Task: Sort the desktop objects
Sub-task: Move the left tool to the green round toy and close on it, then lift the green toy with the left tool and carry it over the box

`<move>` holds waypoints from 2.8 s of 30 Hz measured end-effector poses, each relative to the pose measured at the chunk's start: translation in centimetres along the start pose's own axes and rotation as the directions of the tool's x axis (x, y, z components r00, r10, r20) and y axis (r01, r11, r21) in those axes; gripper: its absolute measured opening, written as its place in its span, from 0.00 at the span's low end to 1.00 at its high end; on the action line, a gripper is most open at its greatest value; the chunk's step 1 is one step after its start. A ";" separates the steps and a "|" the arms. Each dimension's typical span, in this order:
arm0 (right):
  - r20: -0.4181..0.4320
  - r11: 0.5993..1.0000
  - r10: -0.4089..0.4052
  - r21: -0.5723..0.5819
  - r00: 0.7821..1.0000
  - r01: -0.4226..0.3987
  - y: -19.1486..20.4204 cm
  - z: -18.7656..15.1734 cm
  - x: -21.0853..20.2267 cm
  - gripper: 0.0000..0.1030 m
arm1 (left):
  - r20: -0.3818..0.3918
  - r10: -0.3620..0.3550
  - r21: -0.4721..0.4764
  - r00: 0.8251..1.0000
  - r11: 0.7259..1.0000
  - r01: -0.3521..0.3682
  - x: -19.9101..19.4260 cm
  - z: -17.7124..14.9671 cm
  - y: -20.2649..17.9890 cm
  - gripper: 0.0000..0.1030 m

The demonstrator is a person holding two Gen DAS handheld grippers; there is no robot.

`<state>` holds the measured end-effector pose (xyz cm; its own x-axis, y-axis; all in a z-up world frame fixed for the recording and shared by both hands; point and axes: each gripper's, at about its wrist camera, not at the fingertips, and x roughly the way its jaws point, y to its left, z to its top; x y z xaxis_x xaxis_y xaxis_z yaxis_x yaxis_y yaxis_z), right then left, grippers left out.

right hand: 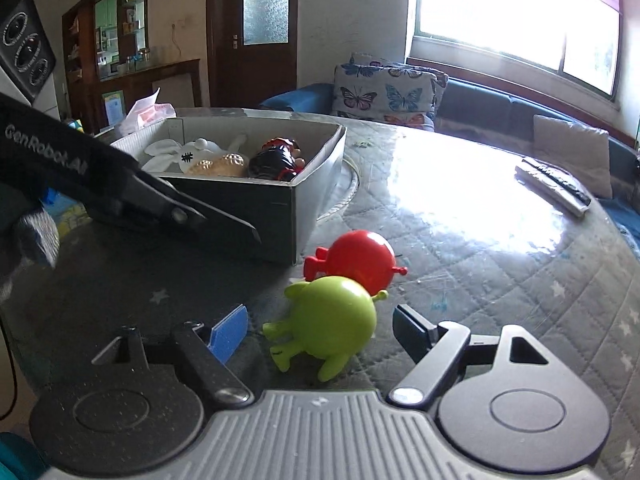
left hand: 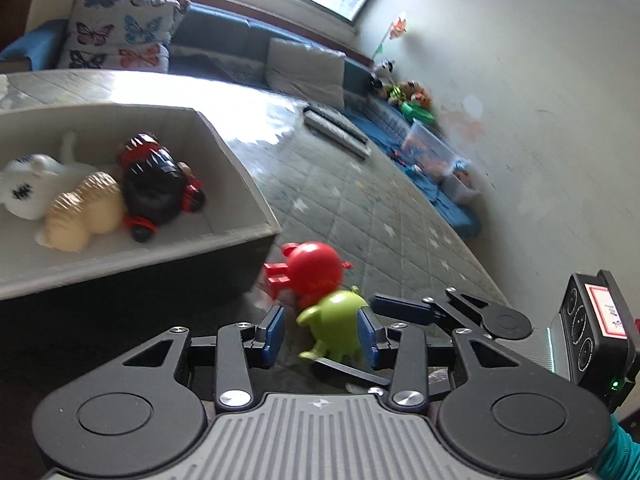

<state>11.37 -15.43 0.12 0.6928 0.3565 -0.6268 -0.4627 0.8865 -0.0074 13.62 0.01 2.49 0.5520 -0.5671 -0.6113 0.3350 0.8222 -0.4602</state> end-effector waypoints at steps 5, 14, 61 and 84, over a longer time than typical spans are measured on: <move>-0.001 1.000 0.017 0.007 1.000 -0.017 0.2 -0.5 0.2 0.79 | -0.030 -0.001 -0.008 1.000 1.000 0.001 1.4 -0.4 -0.2 0.41; -0.001 0.999 0.024 0.034 1.000 -0.024 0.1 -1.0 0.6 0.72 | -0.068 -0.009 -0.021 0.998 1.000 0.007 2.9 -0.4 -0.6 0.41; 0.134 0.971 0.138 -0.212 0.981 -0.107 7.9 9.7 2.6 0.64 | 0.182 0.078 -0.094 0.980 0.994 -0.062 -7.0 3.7 4.5 0.40; -0.044 0.963 0.191 -0.187 0.981 -0.196 9.5 15.8 16.0 0.65 | 0.141 0.131 -0.294 0.981 0.952 -0.085 -3.6 9.1 17.3 0.39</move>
<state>26.81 3.41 2.32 0.5666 0.5060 -0.6503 -0.6846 0.7283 -0.0298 24.43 16.67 2.61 0.6936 -0.4416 -0.5691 0.0478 0.8165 -0.5753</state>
